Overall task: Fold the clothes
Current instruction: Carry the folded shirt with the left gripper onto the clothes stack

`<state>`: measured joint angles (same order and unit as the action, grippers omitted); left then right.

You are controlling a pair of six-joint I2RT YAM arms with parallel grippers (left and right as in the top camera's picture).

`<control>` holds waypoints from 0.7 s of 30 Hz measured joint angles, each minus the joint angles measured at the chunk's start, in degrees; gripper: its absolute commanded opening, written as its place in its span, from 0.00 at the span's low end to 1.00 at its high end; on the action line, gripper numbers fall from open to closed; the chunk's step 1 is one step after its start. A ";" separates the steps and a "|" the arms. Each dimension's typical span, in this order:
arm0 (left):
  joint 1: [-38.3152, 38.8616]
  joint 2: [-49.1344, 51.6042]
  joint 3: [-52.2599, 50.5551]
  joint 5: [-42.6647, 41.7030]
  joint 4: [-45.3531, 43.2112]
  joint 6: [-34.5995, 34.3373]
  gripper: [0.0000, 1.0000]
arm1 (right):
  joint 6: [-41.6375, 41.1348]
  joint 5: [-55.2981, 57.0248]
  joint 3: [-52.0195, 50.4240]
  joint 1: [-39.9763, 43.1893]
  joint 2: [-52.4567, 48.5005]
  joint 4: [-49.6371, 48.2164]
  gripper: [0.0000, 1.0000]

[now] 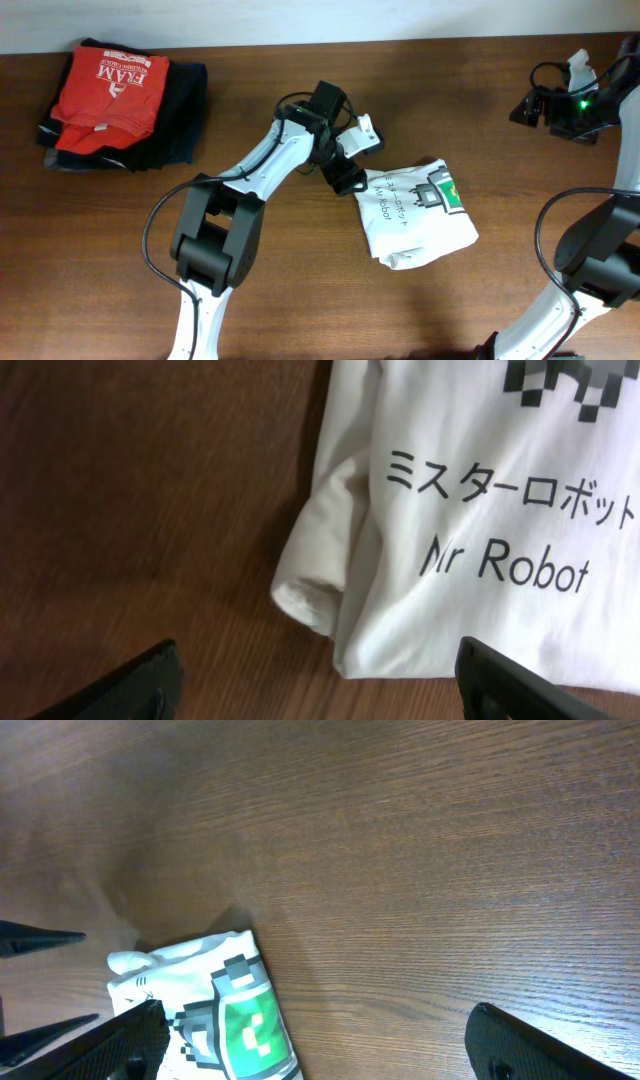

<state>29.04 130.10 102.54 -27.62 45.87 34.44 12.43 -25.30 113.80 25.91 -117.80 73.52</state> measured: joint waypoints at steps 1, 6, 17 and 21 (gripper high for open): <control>-0.15 0.15 0.00 -0.81 -0.61 0.09 0.87 | 0.00 0.00 0.00 0.00 0.00 0.02 0.98; 2.29 4.20 0.07 -2.62 -5.66 0.48 0.82 | 0.00 0.04 0.00 0.00 0.00 0.00 0.98; 3.30 5.40 0.90 -3.50 -1.22 -0.20 0.09 | 0.00 0.02 0.00 0.00 0.00 0.00 0.98; 4.61 5.42 2.49 0.59 0.46 -2.78 0.00 | 0.00 0.02 0.00 0.00 0.00 0.00 0.98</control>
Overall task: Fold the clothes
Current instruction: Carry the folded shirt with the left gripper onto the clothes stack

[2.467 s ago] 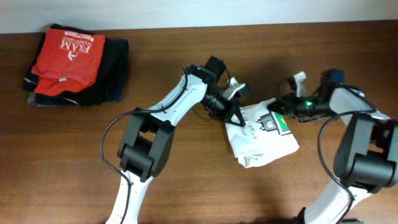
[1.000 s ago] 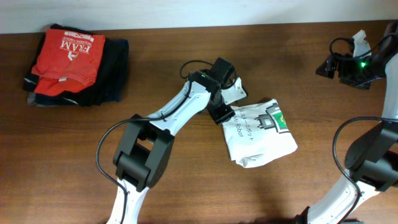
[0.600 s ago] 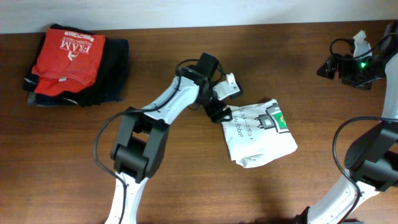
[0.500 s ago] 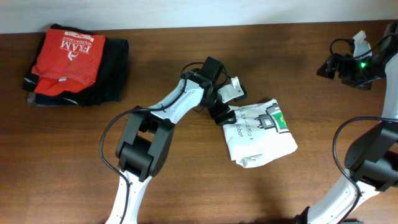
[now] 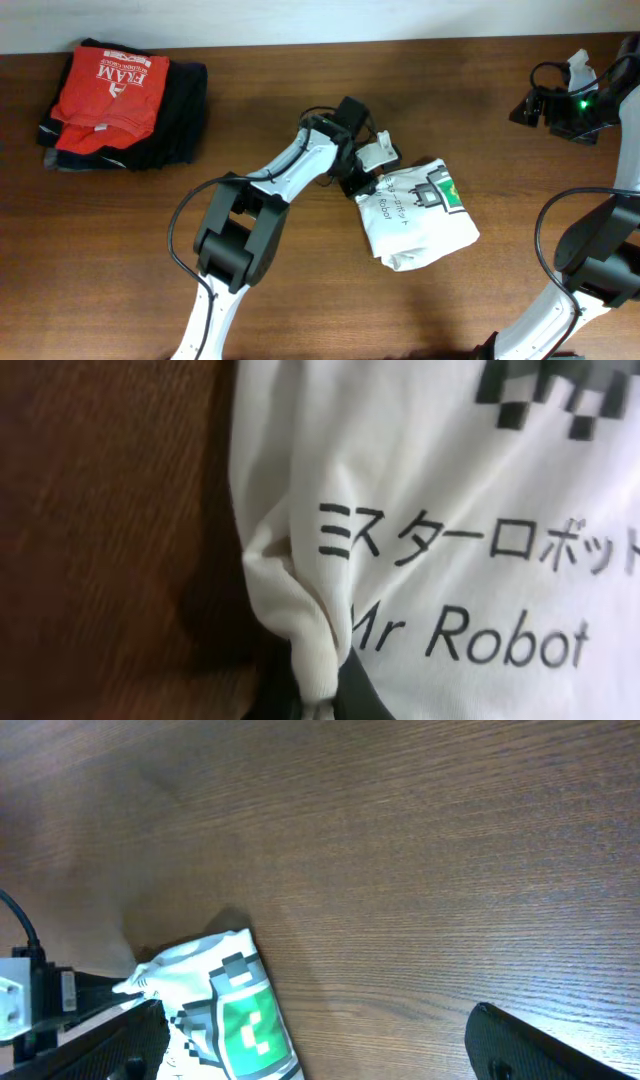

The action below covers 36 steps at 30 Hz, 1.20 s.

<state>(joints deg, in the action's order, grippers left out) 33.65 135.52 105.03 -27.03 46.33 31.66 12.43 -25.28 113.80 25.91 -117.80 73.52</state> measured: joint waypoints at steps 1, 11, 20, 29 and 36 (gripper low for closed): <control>0.44 0.09 1.22 2.82 0.87 -1.77 0.01 | -0.02 0.00 0.00 0.00 0.00 0.04 0.98; -6.34 3.72 22.18 31.17 2.51 -9.70 0.00 | -0.02 0.00 0.00 0.00 0.00 0.02 0.98; -22.45 3.74 26.69 40.85 3.41 -6.80 0.00 | -0.02 0.00 0.00 0.00 0.00 0.02 0.98; -33.03 3.78 42.99 42.51 9.07 -5.70 0.00 | 0.00 0.00 0.00 0.00 0.00 0.00 0.98; -43.60 3.78 47.10 42.12 8.98 -7.69 0.00 | -0.02 0.00 0.00 0.00 0.00 0.02 0.98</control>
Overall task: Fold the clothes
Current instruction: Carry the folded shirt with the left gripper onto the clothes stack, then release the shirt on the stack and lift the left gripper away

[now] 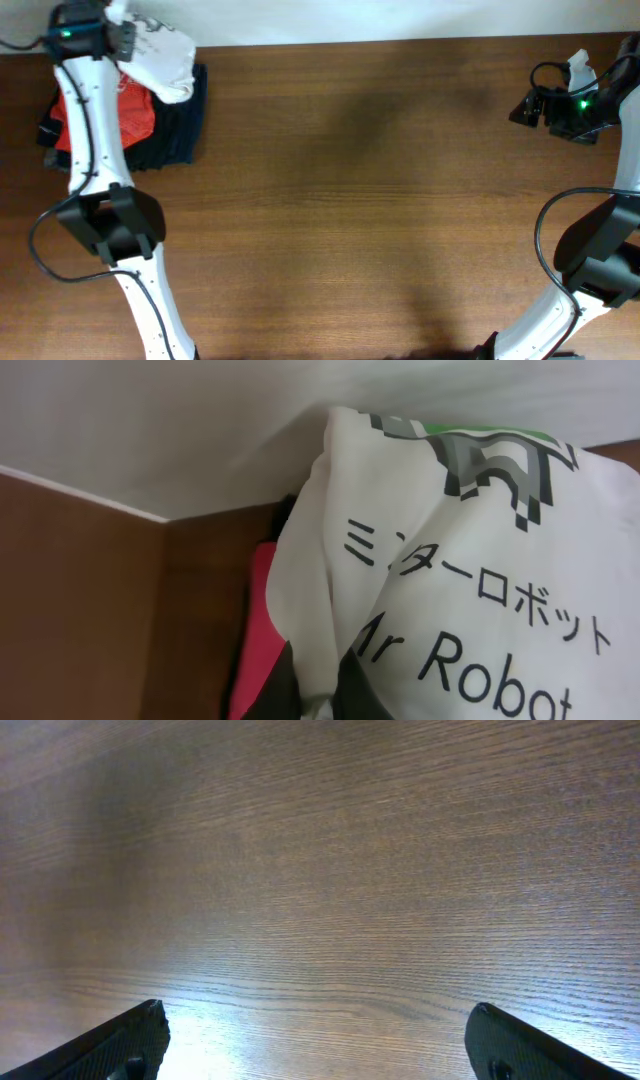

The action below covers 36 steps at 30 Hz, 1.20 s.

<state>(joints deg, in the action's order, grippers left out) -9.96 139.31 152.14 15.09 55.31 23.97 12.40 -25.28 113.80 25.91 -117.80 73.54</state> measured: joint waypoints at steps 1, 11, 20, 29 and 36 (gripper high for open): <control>-1.38 0.00 0.02 -0.85 0.07 -0.04 0.00 | 0.02 0.02 0.00 0.00 0.00 0.00 0.98; -12.46 0.00 -1.77 -10.29 2.19 -0.70 0.29 | -0.02 0.00 0.00 0.00 0.00 0.00 0.98; -15.85 -0.33 -2.05 -15.37 3.39 -11.26 0.01 | 0.02 0.00 0.00 0.00 0.00 -0.02 0.98; -6.93 1.92 -0.42 -52.83 13.64 -17.57 0.01 | 0.00 0.00 0.00 0.00 0.00 0.00 0.98; -6.49 6.62 1.05 -54.38 17.94 -18.01 0.00 | 0.02 0.00 0.00 0.00 0.00 -0.07 0.98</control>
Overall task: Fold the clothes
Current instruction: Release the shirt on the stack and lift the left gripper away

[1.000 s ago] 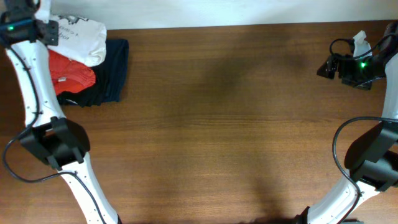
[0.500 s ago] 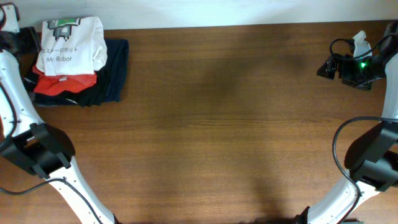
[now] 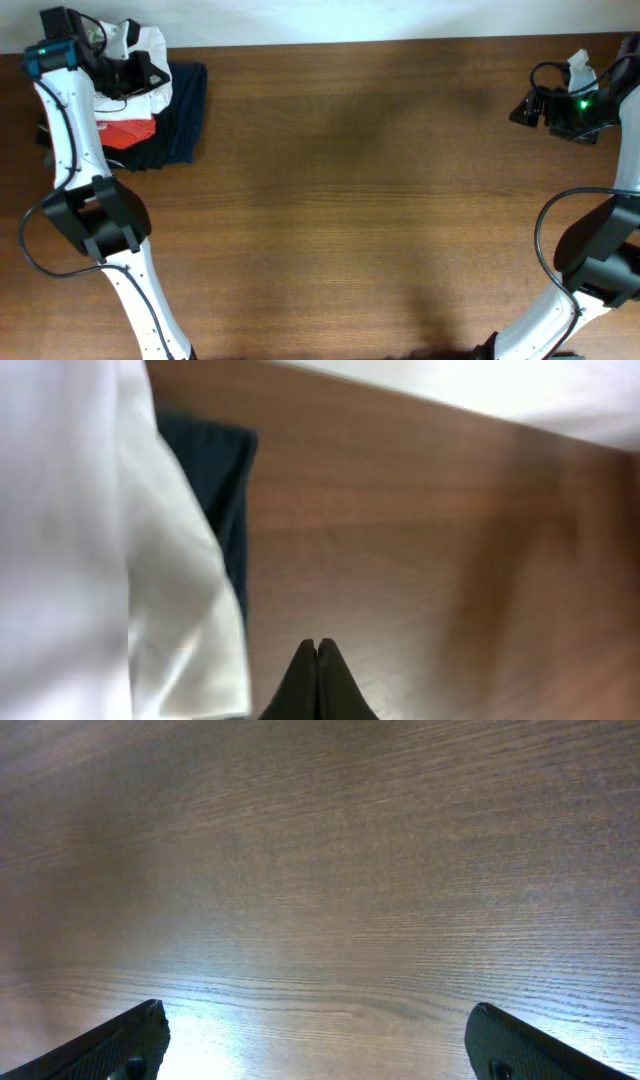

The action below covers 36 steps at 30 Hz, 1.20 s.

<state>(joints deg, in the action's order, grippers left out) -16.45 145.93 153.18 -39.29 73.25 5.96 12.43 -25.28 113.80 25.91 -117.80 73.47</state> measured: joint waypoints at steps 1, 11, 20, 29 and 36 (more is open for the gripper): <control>0.24 -1.73 1.25 0.11 1.11 -0.22 0.00 | 0.00 0.00 0.00 0.00 0.00 0.02 0.98; 19.69 -25.46 6.19 26.34 2.73 -3.21 0.99 | 0.00 0.00 0.00 0.00 0.00 0.07 0.98; 19.76 -24.52 5.92 27.87 2.84 -3.21 0.99 | -0.02 0.24 0.00 -1.25 0.00 0.07 0.98; 19.76 -24.52 5.92 28.41 2.82 -3.21 0.99 | 1.42 4.09 0.46 -32.57 44.52 -4.68 0.98; 19.76 -24.52 5.92 28.41 2.89 -3.21 0.99 | 2.19 11.89 -11.78 -37.62 80.56 -11.78 0.98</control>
<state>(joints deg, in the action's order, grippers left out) 3.31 121.40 159.11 -10.87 76.14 2.74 14.61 -13.39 102.02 -11.70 -37.23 61.69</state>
